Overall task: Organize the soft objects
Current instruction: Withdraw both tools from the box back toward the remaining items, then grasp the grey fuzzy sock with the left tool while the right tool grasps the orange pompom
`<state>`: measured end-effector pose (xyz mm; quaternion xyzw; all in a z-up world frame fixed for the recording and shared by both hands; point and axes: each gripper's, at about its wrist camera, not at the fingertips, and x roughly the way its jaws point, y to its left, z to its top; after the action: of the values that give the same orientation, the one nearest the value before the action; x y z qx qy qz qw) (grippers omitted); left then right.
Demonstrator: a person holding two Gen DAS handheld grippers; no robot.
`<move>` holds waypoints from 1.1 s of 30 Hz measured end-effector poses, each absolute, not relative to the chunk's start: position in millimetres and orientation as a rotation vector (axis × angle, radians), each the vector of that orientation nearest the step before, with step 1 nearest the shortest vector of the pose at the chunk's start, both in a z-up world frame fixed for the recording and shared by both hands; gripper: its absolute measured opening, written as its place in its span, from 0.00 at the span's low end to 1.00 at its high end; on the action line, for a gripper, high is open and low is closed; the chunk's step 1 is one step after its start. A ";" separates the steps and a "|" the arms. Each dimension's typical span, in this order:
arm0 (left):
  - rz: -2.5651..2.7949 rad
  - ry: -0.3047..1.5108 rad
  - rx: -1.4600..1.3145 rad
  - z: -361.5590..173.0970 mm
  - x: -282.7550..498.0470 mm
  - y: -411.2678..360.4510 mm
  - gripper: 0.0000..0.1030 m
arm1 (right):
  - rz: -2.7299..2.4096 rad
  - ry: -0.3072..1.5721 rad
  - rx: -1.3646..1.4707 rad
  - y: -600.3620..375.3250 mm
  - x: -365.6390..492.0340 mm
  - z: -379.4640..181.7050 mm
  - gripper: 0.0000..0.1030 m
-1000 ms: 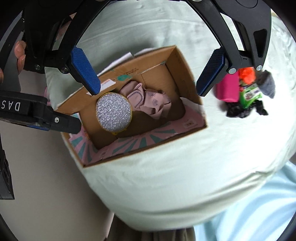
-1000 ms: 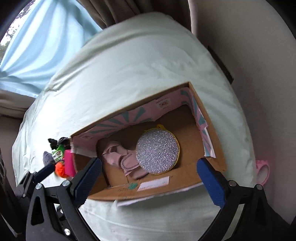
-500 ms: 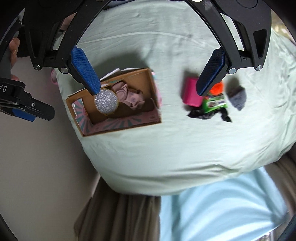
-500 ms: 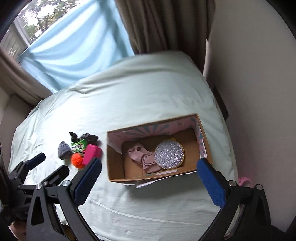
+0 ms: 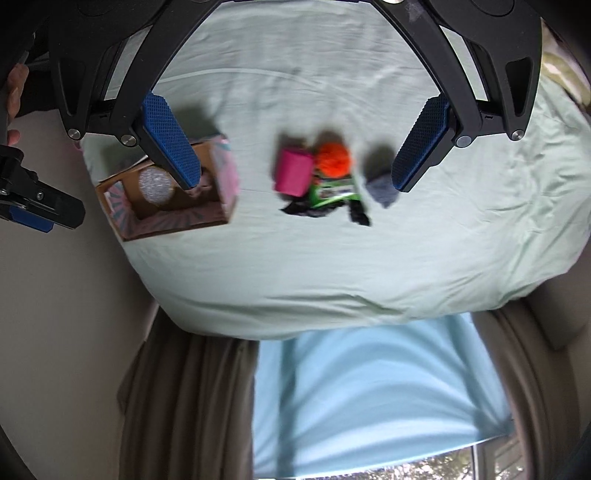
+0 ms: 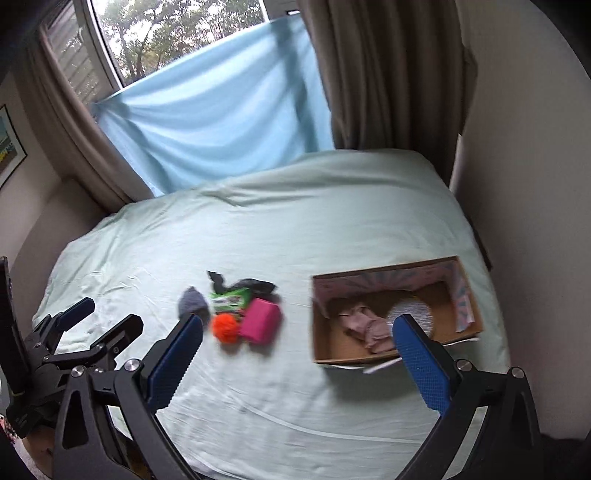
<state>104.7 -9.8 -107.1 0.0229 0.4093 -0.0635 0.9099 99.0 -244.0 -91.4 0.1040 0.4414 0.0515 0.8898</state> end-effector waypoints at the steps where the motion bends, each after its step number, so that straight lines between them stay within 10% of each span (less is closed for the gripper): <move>1: -0.117 0.842 0.056 -107.4 104.0 0.7 1.00 | 0.107 0.914 0.221 -231.5 98.2 -91.9 1.00; 18: -0.228 0.902 0.073 -156.1 153.1 175.5 1.00 | -0.035 0.943 0.328 -72.3 116.0 -141.1 1.00; 33: -0.465 0.959 0.221 -323.0 248.5 201.6 0.99 | -0.216 0.963 0.477 -11.3 170.8 -307.0 0.99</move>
<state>248.5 201.6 -323.0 0.1052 0.4560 -0.2210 0.8556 170.8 -11.3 -307.0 0.2268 0.4579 -0.1026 0.8534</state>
